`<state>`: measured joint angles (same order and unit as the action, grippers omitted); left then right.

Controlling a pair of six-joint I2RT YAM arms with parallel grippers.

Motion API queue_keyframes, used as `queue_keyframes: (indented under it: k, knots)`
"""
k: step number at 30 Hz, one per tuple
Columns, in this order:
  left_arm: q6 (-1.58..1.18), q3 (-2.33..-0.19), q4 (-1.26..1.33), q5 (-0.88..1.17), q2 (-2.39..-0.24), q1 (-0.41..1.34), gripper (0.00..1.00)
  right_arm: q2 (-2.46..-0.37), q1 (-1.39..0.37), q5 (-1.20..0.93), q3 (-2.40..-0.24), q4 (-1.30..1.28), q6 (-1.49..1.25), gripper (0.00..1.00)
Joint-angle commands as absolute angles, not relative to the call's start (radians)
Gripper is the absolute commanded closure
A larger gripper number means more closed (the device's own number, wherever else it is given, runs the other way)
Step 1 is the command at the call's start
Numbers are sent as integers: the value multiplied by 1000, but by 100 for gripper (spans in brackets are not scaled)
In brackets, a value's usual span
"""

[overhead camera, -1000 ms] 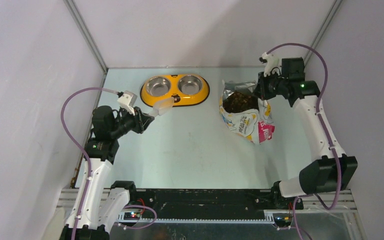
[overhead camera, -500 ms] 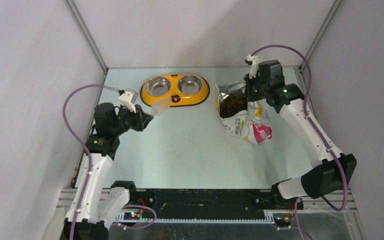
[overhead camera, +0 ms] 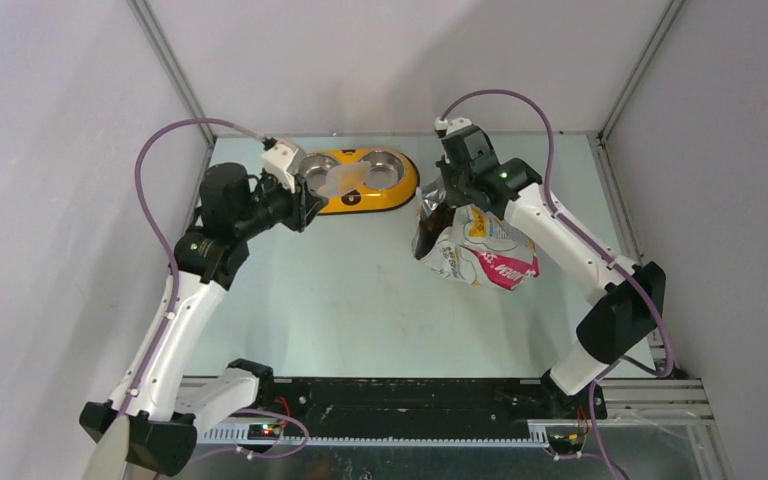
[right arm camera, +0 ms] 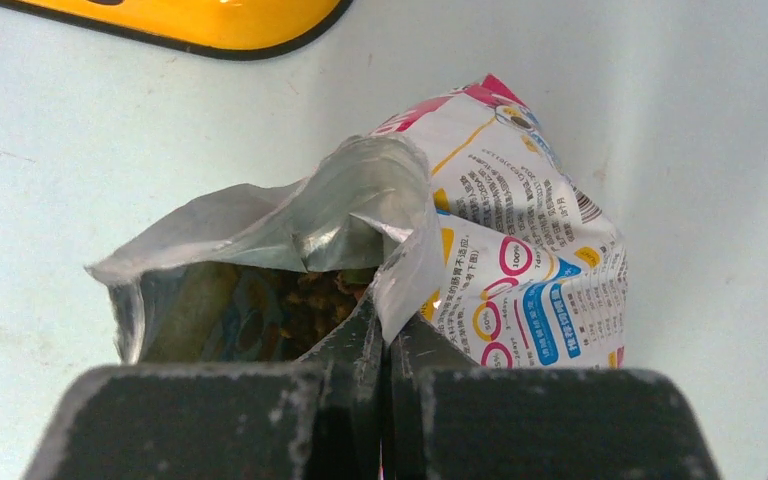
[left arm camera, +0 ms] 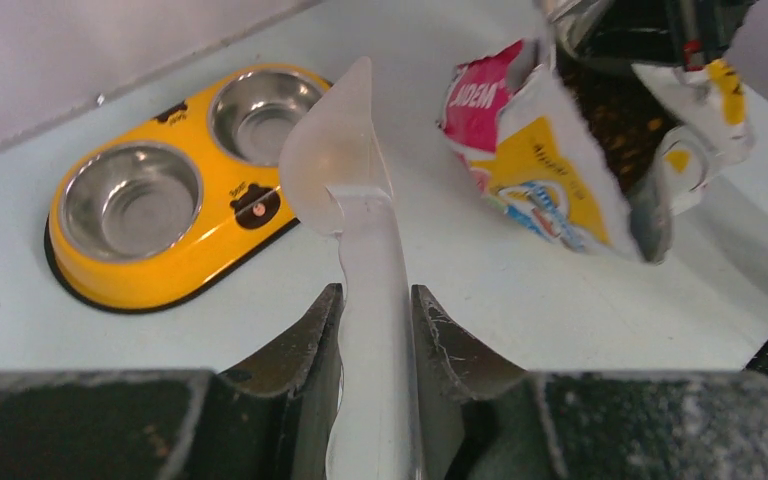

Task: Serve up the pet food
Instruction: Pick up the pet food bag at the center of the board, then collect the pet food from the pet food bag.

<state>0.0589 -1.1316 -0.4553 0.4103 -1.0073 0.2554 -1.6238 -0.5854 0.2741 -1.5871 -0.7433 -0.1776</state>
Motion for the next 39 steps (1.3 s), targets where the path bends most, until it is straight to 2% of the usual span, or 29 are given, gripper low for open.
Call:
queue_keyframes:
  k: [1,8,13,21,30,39]
  knots:
    - [54,-1174,-417,425,-1009,301,100,-1614,-607,299,-1696,-660,-225,100]
    - [31,-1207,-429,513,-1025,342,100,-1469,-604,436,-1632,-593,-264,100]
    - [8,-1220,-424,596,-1027,347,100,-1419,-594,333,-1527,-520,-257,100]
    - [-47,-1202,-422,645,-1014,347,100,-1473,-621,106,-1470,-485,-247,100]
    - [-11,-1224,-565,797,-1014,345,100,-1530,-685,151,-1500,-494,-238,100]
    - [-161,-1074,-509,680,-1055,308,100,-1596,-691,216,-1531,-500,-193,100]
